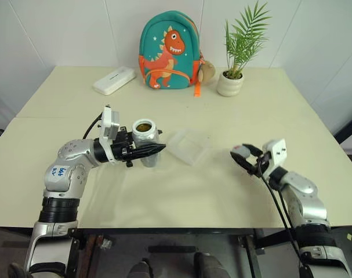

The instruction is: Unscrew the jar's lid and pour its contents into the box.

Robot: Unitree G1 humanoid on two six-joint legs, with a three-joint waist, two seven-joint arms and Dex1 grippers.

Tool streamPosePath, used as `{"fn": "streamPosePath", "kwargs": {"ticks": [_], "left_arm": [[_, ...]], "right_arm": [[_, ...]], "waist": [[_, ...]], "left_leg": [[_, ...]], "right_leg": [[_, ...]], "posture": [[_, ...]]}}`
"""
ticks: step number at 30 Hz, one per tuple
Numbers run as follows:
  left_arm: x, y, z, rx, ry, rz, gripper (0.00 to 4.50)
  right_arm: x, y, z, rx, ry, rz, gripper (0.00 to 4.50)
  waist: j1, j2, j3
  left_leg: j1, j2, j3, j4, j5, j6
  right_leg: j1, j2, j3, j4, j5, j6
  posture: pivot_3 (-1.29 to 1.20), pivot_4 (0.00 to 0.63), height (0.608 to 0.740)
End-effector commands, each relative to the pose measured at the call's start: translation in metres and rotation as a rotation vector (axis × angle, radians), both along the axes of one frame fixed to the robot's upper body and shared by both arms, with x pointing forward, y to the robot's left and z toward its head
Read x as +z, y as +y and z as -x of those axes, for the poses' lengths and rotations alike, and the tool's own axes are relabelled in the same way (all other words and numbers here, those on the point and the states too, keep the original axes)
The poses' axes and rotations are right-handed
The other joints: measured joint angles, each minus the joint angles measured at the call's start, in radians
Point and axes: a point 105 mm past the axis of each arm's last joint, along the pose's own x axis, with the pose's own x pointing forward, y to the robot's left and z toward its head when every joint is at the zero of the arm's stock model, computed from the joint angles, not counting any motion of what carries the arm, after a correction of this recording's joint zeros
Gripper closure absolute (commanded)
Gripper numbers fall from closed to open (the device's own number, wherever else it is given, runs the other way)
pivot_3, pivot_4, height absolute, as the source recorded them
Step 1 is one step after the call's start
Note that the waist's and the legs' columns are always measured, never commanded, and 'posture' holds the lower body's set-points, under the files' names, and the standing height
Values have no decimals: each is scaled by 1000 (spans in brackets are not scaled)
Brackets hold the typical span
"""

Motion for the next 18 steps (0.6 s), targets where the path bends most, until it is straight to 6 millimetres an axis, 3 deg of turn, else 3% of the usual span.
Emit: {"fn": "streamPosePath", "kwargs": {"ticks": [1,2,8,12,18], "left_arm": [[13,-3,2,-33,-40,19,2499],[13,-4,1,-35,-40,19,2499],[14,-3,0,-29,-36,19,2499],[20,1,-5,2,-39,10,2499],[47,11,-40,131,-46,65,2499]], "right_arm": [[11,-8,-4,-49,-69,-25,1892],[9,-9,-5,-52,-58,-49,1892],[17,-15,-7,-70,-72,-56,70],[58,-6,2,-9,-160,-3,25],[107,61,42,305,-175,115,25]], "waist": [[-5,0,0],[-7,0,0],[-2,0,0],[0,0,0],[1,0,0]], "left_leg": [[0,0,0,0,1,0],[1,0,0,0,1,-1],[2,0,0,0,2,-1],[1,0,0,0,2,-1],[1,0,-1,1,2,-1]], "right_leg": [[0,0,0,0,0,0],[0,0,0,0,0,0],[1,0,1,2,0,0],[1,0,1,2,1,1],[1,1,1,2,1,1]], "posture": [[0,150,740],[0,150,740],[0,150,740],[0,150,740],[0,150,740]]}}
